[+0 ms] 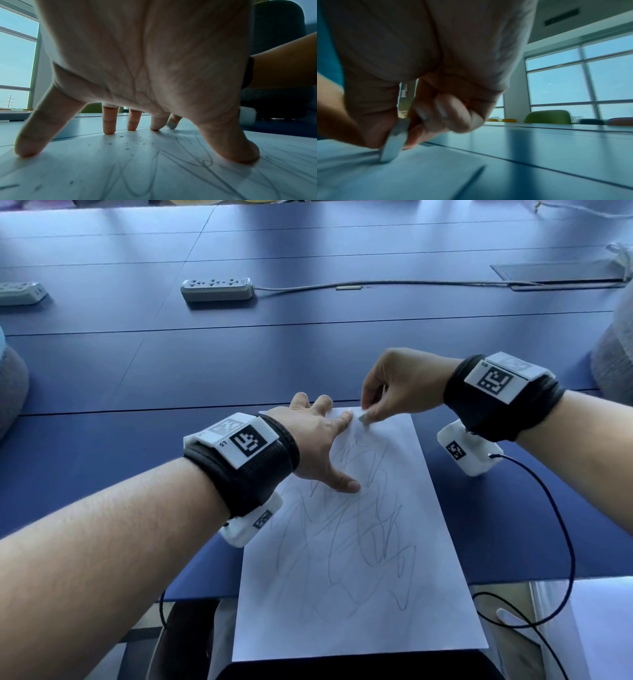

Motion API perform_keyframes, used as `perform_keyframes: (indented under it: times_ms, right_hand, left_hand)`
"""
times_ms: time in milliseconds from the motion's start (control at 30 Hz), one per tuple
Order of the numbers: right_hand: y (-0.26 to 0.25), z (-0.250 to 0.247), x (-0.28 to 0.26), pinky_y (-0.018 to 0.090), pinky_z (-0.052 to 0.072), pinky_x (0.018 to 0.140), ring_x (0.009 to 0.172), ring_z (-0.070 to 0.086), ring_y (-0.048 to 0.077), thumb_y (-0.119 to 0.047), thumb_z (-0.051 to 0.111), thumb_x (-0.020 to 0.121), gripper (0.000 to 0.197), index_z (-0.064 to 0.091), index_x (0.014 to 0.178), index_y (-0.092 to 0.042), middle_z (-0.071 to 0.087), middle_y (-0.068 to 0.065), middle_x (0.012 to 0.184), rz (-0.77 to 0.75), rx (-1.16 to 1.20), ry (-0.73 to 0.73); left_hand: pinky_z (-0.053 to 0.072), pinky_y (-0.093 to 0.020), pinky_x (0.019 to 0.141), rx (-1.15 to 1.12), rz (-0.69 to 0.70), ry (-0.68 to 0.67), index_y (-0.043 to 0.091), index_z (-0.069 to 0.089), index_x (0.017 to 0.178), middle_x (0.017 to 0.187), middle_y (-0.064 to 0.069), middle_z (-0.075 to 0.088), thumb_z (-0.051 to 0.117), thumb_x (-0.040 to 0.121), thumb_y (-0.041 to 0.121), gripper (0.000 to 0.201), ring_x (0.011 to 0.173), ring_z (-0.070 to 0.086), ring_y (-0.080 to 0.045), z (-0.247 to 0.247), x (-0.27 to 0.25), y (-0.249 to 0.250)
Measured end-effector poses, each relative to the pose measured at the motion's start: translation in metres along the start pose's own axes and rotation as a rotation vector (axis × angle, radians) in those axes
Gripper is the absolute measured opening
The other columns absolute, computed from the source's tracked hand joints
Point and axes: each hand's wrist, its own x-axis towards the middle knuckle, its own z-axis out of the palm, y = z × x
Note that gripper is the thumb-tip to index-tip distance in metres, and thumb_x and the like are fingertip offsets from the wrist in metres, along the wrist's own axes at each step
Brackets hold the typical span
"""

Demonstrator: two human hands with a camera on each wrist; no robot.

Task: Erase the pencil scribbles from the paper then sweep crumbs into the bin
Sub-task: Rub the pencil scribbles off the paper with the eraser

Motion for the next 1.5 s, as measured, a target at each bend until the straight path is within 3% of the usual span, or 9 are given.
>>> perform_keyframes:
  times_ms: [433,567,700,833,967,1133,1267,1400,1500]
  right_hand:
    - [0.001,-0.004,0.004,0.024,0.045,0.064,0.064,0.06,0.004,-0.036,0.079,0.078,0.014,0.078,0.078,-0.022,0.071,-0.007,0.072,0.02,-0.021,0.058]
    - [-0.003,0.002,-0.001,0.018,0.045,0.059,0.056,0.055,-0.001,-0.037,0.08,0.077,0.012,0.077,0.077,-0.025,0.069,-0.011,0.067,-0.032,0.013,-0.047]
    - [0.006,-0.002,-0.001,0.029,0.053,0.066,0.065,0.061,0.007,-0.039,0.077,0.077,0.015,0.077,0.073,-0.024,0.072,-0.006,0.071,0.037,0.011,0.061]
    - [-0.002,0.005,-0.008,0.022,0.047,0.059,0.057,0.056,0.004,-0.039,0.079,0.076,0.015,0.076,0.074,-0.024,0.071,-0.006,0.07,-0.036,0.021,-0.061]
    - [0.0,0.002,-0.007,0.027,0.049,0.062,0.06,0.058,0.005,-0.035,0.078,0.077,0.015,0.076,0.071,-0.021,0.068,-0.008,0.065,0.016,-0.023,0.065]
    - [-0.012,0.011,-0.011,0.019,0.047,0.055,0.054,0.055,0.002,-0.036,0.079,0.076,0.016,0.072,0.067,-0.024,0.066,-0.008,0.062,-0.047,-0.031,-0.029]
    - [0.001,0.001,-0.005,0.023,0.044,0.057,0.054,0.055,0.002,-0.035,0.078,0.077,0.016,0.074,0.066,-0.023,0.064,-0.01,0.058,0.019,-0.03,0.072]
    - [0.0,0.003,-0.008,0.016,0.044,0.056,0.054,0.054,-0.001,-0.04,0.08,0.076,0.018,0.075,0.07,-0.024,0.067,-0.009,0.062,-0.02,0.007,-0.094]
    - [0.01,-0.005,-0.003,0.028,0.049,0.062,0.061,0.057,0.009,-0.039,0.079,0.076,0.018,0.076,0.068,-0.023,0.069,-0.001,0.066,0.052,0.014,0.031]
  left_hand:
    - [0.048,-0.049,0.096,0.014,0.005,0.001,0.035,-0.001,0.156,0.156,0.002,0.013,0.05,0.064,0.092,0.12,0.138,0.019,-0.028,0.001,0.001,0.0]
    - [0.047,-0.05,0.099,0.008,0.009,-0.006,0.036,-0.001,0.156,0.157,0.002,0.012,0.049,0.063,0.092,0.119,0.139,0.018,-0.028,0.002,0.001,-0.001]
    - [0.046,-0.05,0.099,0.018,0.003,-0.01,0.035,-0.002,0.156,0.158,0.002,0.011,0.049,0.064,0.091,0.12,0.14,0.017,-0.028,0.0,0.0,0.001]
    - [0.045,-0.052,0.101,0.018,0.004,-0.015,0.034,-0.002,0.157,0.159,0.001,0.009,0.049,0.065,0.091,0.119,0.142,0.014,-0.029,0.0,0.001,0.0]
    - [0.046,-0.052,0.1,0.013,0.004,-0.012,0.035,-0.002,0.156,0.157,0.002,0.011,0.05,0.064,0.091,0.12,0.14,0.016,-0.028,0.001,0.001,0.0]
    - [0.044,-0.052,0.102,0.023,0.008,-0.01,0.034,0.0,0.156,0.159,0.001,0.009,0.049,0.065,0.091,0.118,0.141,0.015,-0.03,0.001,0.002,0.0]
    - [0.046,-0.05,0.1,0.002,0.005,-0.007,0.034,-0.002,0.157,0.158,0.002,0.011,0.051,0.065,0.09,0.12,0.14,0.016,-0.028,0.001,0.001,0.0]
    - [0.046,-0.049,0.1,0.012,0.006,-0.011,0.034,-0.002,0.157,0.16,0.002,0.007,0.05,0.065,0.091,0.12,0.142,0.014,-0.029,0.001,0.001,0.0]
    - [0.046,-0.051,0.101,0.012,0.006,-0.014,0.033,-0.003,0.157,0.16,0.001,0.008,0.051,0.065,0.09,0.121,0.141,0.015,-0.029,0.001,0.002,0.001]
